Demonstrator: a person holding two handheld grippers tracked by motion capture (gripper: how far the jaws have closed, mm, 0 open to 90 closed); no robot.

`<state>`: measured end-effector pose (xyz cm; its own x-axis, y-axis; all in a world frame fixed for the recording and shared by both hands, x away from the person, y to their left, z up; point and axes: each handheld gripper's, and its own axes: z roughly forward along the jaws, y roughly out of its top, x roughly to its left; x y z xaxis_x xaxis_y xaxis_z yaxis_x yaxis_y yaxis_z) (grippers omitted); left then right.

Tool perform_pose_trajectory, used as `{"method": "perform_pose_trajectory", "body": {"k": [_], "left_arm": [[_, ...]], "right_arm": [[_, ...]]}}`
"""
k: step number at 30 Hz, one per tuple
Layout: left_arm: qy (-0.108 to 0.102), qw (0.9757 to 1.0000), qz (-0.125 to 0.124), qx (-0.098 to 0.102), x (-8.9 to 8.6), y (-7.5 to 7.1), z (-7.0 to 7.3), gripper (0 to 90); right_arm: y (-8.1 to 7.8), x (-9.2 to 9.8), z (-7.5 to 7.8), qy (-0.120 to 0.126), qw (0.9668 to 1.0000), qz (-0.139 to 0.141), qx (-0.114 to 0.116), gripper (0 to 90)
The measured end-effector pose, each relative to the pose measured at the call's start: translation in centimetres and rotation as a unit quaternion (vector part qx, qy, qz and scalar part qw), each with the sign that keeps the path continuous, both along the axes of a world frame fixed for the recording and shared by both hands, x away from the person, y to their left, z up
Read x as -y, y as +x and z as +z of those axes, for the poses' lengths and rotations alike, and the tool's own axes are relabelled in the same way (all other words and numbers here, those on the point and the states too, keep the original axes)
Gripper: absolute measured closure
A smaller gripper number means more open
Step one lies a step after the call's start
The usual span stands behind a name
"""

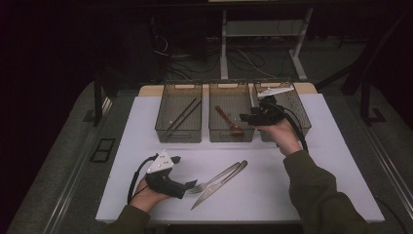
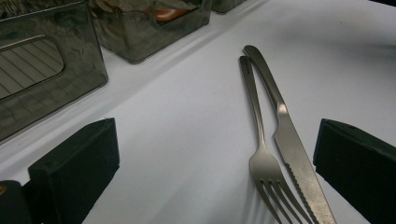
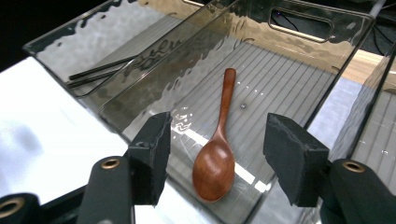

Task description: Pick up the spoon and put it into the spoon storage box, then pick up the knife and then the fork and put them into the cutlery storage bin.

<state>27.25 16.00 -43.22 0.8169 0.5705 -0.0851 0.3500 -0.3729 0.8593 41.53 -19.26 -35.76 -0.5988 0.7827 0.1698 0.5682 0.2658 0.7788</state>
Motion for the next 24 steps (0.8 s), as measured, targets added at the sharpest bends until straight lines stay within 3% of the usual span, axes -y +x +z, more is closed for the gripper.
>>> {"method": "perform_pose_trajectory", "body": {"k": [9,16,24], "left_arm": [[0.003,1.0,-0.001,0.001,0.1,-0.1,0.1,0.0],[0.002,1.0,-0.001,0.001,0.1,-0.2,0.1,0.0],[0.002,1.0,-0.001,0.003,0.2,-0.2,0.2,0.0]], "right_arm": [[-2.7,2.0,0.2,0.02,0.9992,0.029,0.017,37.5],[-5.6,3.1,-0.5,0.03,0.998,0.052,0.021,36.2],[-7.7,3.8,-1.3,0.035,0.9966,0.07,0.026,33.8]]}}
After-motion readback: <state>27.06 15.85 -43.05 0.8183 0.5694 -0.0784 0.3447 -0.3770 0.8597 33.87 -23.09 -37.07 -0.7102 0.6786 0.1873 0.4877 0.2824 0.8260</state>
